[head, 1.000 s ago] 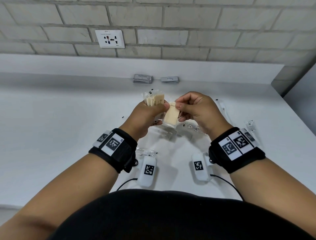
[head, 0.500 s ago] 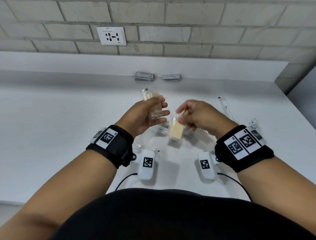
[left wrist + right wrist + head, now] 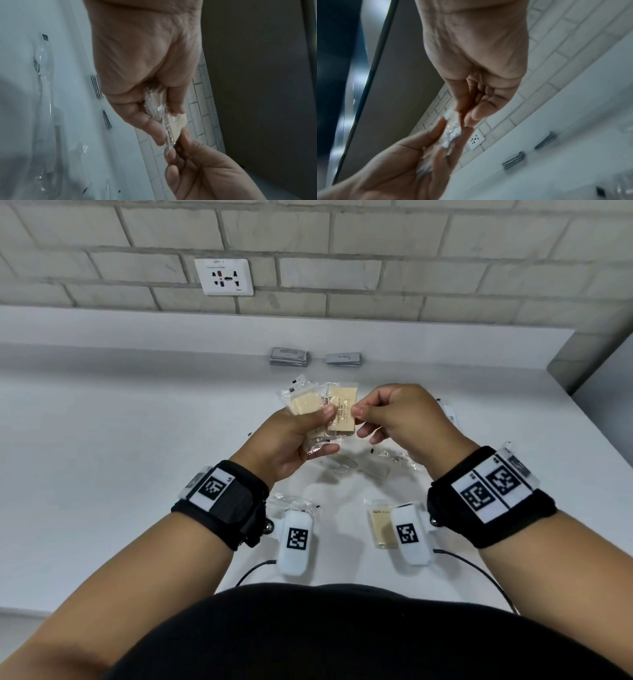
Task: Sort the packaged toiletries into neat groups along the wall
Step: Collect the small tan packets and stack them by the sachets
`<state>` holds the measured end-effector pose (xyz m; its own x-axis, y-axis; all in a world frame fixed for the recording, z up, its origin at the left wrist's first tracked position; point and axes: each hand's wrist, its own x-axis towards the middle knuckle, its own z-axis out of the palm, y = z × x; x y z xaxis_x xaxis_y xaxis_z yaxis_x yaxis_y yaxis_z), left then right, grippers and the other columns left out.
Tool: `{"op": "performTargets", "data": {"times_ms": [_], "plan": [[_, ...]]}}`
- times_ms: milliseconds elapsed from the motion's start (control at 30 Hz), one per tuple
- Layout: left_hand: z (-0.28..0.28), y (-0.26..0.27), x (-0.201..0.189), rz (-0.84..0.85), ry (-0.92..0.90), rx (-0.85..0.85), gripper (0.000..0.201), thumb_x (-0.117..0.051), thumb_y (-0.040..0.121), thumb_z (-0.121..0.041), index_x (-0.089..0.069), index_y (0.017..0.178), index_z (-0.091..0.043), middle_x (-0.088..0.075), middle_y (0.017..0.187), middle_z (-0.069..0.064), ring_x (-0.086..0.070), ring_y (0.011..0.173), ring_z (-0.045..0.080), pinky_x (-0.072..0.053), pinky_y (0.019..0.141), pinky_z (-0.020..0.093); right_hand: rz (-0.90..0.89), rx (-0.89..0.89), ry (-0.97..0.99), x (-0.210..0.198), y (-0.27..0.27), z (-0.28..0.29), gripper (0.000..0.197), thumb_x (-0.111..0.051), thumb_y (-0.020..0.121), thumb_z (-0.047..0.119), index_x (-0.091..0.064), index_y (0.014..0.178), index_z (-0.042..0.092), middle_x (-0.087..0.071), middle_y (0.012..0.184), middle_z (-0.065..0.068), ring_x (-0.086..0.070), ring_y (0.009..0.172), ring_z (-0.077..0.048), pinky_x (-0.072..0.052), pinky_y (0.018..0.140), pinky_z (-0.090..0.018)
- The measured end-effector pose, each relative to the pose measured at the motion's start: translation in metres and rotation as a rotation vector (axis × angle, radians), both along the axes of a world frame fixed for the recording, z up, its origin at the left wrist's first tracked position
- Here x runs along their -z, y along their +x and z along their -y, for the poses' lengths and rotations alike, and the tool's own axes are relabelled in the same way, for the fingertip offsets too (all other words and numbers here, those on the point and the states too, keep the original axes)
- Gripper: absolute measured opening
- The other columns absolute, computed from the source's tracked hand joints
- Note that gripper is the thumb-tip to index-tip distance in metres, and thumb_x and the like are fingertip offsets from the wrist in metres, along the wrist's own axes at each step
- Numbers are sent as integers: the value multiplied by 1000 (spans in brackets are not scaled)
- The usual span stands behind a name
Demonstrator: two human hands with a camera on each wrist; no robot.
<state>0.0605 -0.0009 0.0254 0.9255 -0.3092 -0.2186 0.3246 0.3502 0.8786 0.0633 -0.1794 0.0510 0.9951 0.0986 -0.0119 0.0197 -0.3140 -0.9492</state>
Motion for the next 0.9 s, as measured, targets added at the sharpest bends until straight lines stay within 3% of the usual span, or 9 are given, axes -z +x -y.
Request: {"op": "performTargets", "data": {"times_ms": [367, 500, 633, 700, 767, 833, 900], "plan": [[-2, -2, 3, -13, -30, -9, 8, -60, 92, -17, -66, 94, -12, -68, 81, 0, -69, 75, 17, -58, 55, 25, -34, -112, 100, 0, -1, 2, 14, -65, 87, 3, -59, 76, 10, -63, 69, -5, -63, 60, -20, -51, 54, -31], [-1, -2, 1, 32, -8, 18, 17, -57, 93, -22, -65, 105, -13, -70, 91, 5, -71, 79, 18, -59, 58, 25, -25, -139, 83, -3, -1, 0, 13, -70, 83, 5, -58, 82, 11, -63, 62, 4, -57, 52, -17, -45, 46, -26], [-4, 3, -2, -70, 14, -73, 28, -51, 95, -41, -61, 95, -15, -69, 94, 5, -72, 84, 22, -58, 56, 25, -53, -90, 351, -14, 5, 9, 24, -67, 82, -2, -59, 69, 17, -63, 60, 0, -54, 47, -16, -40, 45, -24], [-8, 5, -3, -155, 23, -56, 33, -53, 93, -45, -61, 93, -13, -71, 89, 5, -73, 78, 22, -57, 51, 23, 16, -57, 245, -14, 8, 14, 23, -70, 80, -1, -60, 70, 17, -62, 57, 3, -55, 47, -16, -43, 47, -25], [-8, 3, -4, -194, 23, -1, 34, -55, 91, -45, -62, 93, -12, -72, 82, 4, -73, 72, 20, -54, 46, 20, 199, -45, 36, -9, 7, 14, 23, -75, 76, -1, -63, 71, 18, -61, 63, 7, -58, 54, -15, -47, 55, -27], [-5, 1, -8, -188, 13, 3, 25, -60, 90, -37, -63, 92, -12, -72, 78, 4, -72, 67, 18, -52, 45, 17, 398, -103, -190, -2, 2, 7, 19, -76, 73, -1, -69, 75, 16, -59, 79, 7, -60, 68, -13, -50, 68, -25], [-2, 1, -9, -155, 23, -31, 10, -64, 88, -22, -65, 89, -12, -71, 77, 5, -70, 64, 17, -50, 45, 16, 484, -150, -283, 5, -3, 2, 16, -72, 77, -2, -74, 82, 13, -59, 94, 5, -63, 83, -11, -51, 80, -22]]}}
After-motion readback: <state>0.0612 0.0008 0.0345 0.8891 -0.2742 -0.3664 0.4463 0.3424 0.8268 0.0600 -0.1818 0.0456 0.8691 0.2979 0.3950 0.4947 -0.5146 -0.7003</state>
